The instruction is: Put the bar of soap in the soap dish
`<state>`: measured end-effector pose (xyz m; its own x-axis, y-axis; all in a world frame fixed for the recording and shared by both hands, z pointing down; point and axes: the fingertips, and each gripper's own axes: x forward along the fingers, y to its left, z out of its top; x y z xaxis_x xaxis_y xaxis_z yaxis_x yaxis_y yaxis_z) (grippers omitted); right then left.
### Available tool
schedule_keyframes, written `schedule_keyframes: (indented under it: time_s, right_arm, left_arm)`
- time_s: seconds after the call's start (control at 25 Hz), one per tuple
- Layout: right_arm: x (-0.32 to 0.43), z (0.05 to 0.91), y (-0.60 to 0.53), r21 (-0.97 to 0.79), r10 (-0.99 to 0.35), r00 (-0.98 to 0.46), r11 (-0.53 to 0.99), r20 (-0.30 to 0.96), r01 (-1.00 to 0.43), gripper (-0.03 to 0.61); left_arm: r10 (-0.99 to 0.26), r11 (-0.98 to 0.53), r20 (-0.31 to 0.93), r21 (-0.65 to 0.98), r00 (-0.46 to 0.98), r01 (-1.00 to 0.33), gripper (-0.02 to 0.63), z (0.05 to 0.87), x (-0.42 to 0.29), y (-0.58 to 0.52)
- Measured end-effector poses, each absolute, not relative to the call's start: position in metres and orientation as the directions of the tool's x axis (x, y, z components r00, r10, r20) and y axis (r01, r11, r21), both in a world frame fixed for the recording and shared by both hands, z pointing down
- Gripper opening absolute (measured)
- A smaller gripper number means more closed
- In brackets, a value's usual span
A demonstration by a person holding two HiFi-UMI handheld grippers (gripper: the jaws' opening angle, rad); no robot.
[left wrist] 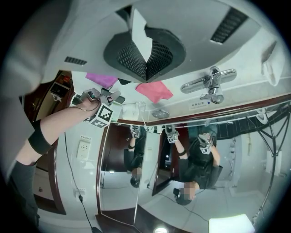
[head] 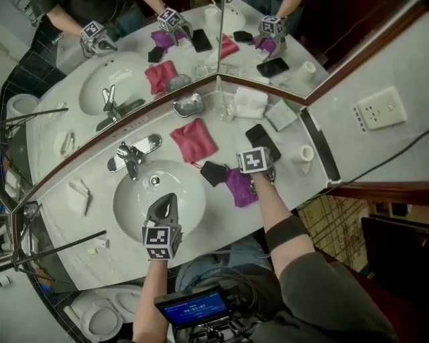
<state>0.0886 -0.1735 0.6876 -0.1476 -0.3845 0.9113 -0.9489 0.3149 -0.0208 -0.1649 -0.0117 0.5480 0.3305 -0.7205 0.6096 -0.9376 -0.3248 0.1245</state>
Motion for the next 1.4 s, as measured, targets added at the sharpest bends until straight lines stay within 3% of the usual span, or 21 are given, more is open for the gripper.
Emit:
schedule_keyframes:
  time_s: [0.2,0.28,0.32,0.72,1.08,1.4]
  right_arm:
    - [0.082,0.705,-0.168,-0.028,-0.333,-0.166,0.384,0.928,-0.923,0.330]
    - [0.081,0.711,-0.162,-0.038,-0.303,-0.172,0.400,0.937,-0.916,0.273]
    - [0.081,0.713,-0.161,-0.035,-0.298,-0.168,0.404,0.940,-0.914,0.208]
    - [0.088,0.706,-0.164,0.003,-0.336,-0.156,0.430,0.929,-0.903,0.202]
    - [0.090,0.683,-0.185,-0.094,-0.446,-0.213,0.274,0.870,-0.957,0.204]
    - [0.050,0.639,-0.207,-0.413,-0.545,-0.388,0.083,0.743,-0.907,0.204]
  left_arm:
    - [-0.711,-0.315,0.629,0.116,0.315,-0.942,0.000,0.553,-0.167,-0.003]
    - [-0.708,-0.316,0.632,0.113,0.314,-0.942,0.000,0.554,-0.165,0.000]
    - [-0.707,-0.317,0.633,0.113,0.314,-0.942,0.000,0.554,-0.164,0.000]
    - [-0.709,-0.329,0.629,0.105,0.319,-0.938,0.000,0.550,-0.155,-0.001]
    - [-0.713,-0.326,0.627,0.099,0.314,-0.940,0.000,0.548,-0.155,0.003]
    - [-0.727,-0.315,0.616,0.092,0.303,-0.944,0.000,0.541,-0.158,0.004]
